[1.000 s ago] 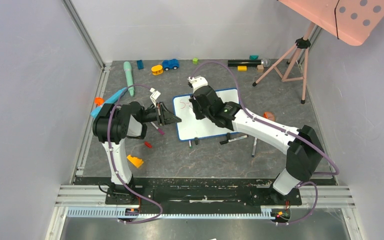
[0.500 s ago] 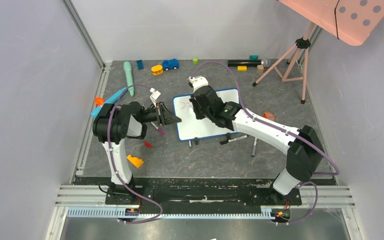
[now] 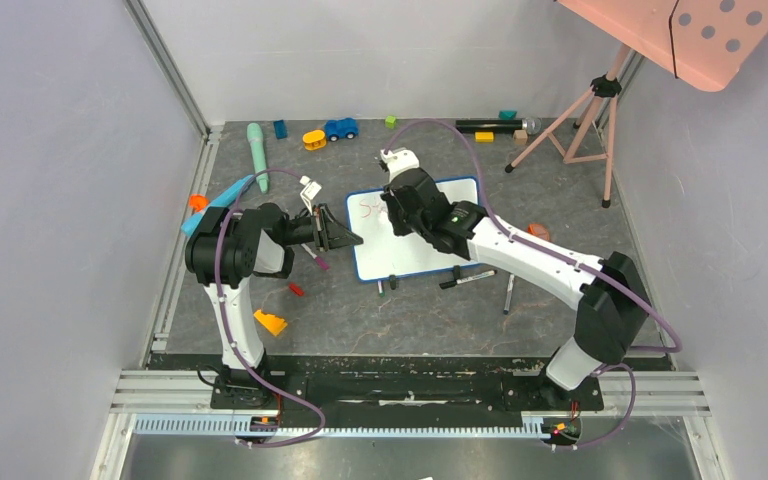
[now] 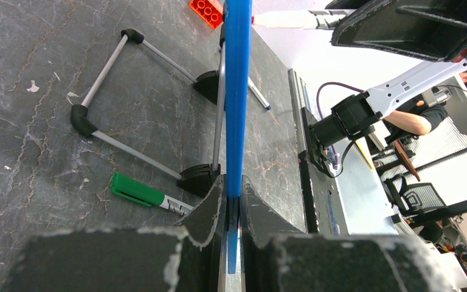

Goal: Write a sentence on the whiteboard

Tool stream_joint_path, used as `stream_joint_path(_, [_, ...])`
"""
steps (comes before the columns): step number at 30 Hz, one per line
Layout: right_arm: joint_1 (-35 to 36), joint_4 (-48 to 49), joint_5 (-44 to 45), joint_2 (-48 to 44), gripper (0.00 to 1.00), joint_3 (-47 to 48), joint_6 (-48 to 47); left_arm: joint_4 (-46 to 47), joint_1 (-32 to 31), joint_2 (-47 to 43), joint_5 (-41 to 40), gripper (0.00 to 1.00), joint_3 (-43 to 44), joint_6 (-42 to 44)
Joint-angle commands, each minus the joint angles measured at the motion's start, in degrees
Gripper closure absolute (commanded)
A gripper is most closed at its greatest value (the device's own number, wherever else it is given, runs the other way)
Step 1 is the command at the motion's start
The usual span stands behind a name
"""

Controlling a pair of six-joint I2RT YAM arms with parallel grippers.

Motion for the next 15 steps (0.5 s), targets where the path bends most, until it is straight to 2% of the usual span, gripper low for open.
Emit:
stream_joint_path(1, [-0.6,2.9,-0.9,-4.2,1.0,0.3,-0.9,3.8,-0.1,0.1,2.4,0.98,0.1,0.8])
stream_joint_path(15, [-1.2,1.7,-0.4,-3.2,1.0,0.8,-1.0,3.8,0.0,0.1,2.4,0.98,0.0,1.0])
